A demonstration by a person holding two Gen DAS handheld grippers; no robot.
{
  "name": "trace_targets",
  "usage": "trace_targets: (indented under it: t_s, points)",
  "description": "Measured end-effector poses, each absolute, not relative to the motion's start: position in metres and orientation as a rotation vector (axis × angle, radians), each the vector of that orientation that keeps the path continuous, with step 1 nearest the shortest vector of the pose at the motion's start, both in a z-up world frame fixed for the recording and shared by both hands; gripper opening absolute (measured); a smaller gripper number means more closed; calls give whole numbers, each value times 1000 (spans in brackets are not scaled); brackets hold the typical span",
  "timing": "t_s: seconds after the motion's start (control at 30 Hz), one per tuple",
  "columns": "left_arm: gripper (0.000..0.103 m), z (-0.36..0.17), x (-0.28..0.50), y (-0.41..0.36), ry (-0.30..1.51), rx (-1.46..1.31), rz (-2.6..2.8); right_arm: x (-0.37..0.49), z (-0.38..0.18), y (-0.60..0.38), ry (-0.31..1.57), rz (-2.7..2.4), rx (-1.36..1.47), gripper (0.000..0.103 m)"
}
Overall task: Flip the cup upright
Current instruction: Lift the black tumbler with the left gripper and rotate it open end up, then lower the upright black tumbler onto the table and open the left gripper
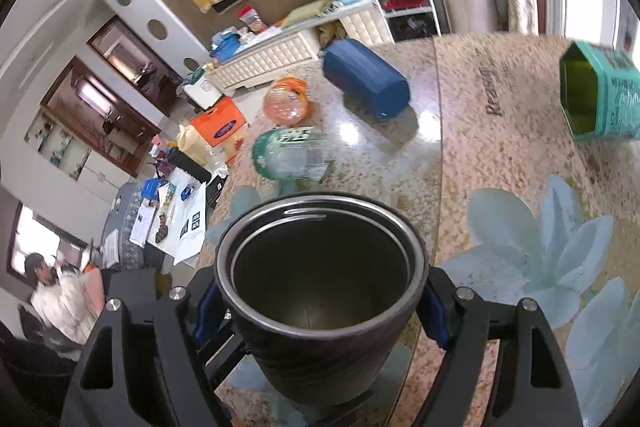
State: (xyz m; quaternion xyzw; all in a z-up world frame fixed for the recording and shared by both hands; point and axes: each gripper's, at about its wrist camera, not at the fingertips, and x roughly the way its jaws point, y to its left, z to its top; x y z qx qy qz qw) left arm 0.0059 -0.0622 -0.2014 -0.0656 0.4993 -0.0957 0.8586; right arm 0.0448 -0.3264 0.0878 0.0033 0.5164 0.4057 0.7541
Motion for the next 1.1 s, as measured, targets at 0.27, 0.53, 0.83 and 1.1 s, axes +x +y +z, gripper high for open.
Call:
trace_targets:
  t_s: [0.27,0.53,0.83,1.1]
  points:
    - [76,-213,-28,-62,1028,-168,-244,18,92,-326,918,923,-116,76]
    - [76,-211,-62,-74,967,-143,-270,1,89,-328,830,964,-171,77]
    - [82,-205,-109,-70,872,-93,-253,-22,83,-336,745,967,-200,78]
    - [82,-213,-113,-52,839,-12,-222,-28,75,-322,751,991,-198,80]
